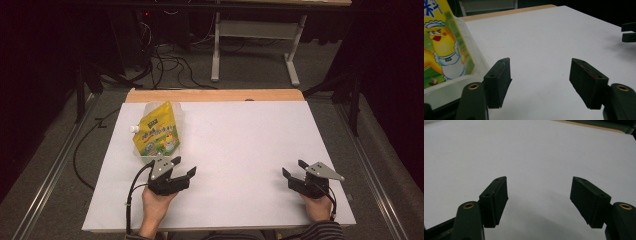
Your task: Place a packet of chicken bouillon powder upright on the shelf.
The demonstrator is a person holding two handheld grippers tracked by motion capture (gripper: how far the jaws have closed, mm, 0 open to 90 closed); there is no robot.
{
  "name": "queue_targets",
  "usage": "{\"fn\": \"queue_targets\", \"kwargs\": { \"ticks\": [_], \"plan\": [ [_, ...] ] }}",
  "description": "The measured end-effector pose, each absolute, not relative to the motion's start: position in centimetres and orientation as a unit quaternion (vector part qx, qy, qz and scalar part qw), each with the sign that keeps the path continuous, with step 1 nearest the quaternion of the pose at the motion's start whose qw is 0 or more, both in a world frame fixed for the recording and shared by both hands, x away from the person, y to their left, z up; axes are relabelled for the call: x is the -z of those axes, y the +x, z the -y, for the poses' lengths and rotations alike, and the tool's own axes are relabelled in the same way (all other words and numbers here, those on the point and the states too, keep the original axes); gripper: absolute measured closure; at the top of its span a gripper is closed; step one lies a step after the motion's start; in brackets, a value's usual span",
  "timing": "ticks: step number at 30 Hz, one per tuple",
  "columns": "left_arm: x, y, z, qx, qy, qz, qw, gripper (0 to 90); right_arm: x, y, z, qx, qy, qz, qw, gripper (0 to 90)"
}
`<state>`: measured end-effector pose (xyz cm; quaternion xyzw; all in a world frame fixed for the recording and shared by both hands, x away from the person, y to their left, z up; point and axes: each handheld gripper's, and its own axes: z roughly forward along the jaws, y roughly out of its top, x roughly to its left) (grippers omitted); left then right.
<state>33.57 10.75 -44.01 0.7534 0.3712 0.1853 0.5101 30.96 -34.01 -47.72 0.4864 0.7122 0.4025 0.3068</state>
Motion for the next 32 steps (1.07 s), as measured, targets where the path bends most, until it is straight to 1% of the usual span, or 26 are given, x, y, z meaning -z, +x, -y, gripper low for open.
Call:
{"fn": "queue_targets", "kwargs": {
  "ticks": [8, 14, 15, 18, 21, 28, 32],
  "plan": [
    [45.7, 34.4, -8.6, -0.186, 0.77, -0.353, 0.498, 35.2, 47.7, 30.9, 34.0, -0.402, 0.486, -0.711, 0.311, 30.9],
    [46.7, 35.3, -7.7, -0.175, 0.775, -0.358, 0.49, 36.4, 47.7, 30.8, 34.2, -0.411, 0.486, -0.706, 0.311, 30.8],
    [47.0, 35.3, -7.3, -0.193, 0.782, -0.355, 0.475, 36.6, 47.7, 30.8, 34.2, -0.412, 0.487, -0.705, 0.31, 30.8],
    [47.4, 35.3, -7.0, -0.204, 0.786, -0.354, 0.464, 36.4, 47.7, 30.8, 34.2, -0.411, 0.482, -0.707, 0.313, 30.8],
    [48.1, 35.6, -6.7, -0.197, 0.786, -0.362, 0.461, 36.2, 47.7, 30.7, 34.2, -0.414, 0.481, -0.707, 0.312, 30.6],
    [48.2, 36.0, -6.9, -0.174, 0.785, -0.376, 0.46, 35.2, 47.7, 30.7, 34.2, -0.417, 0.48, -0.707, 0.311, 30.6],
    [48.2, 35.8, -6.8, -0.183, 0.786, -0.369, 0.46, 34.2, 47.7, 30.7, 34.3, -0.419, 0.48, -0.705, 0.311, 30.6]
  ]
}}
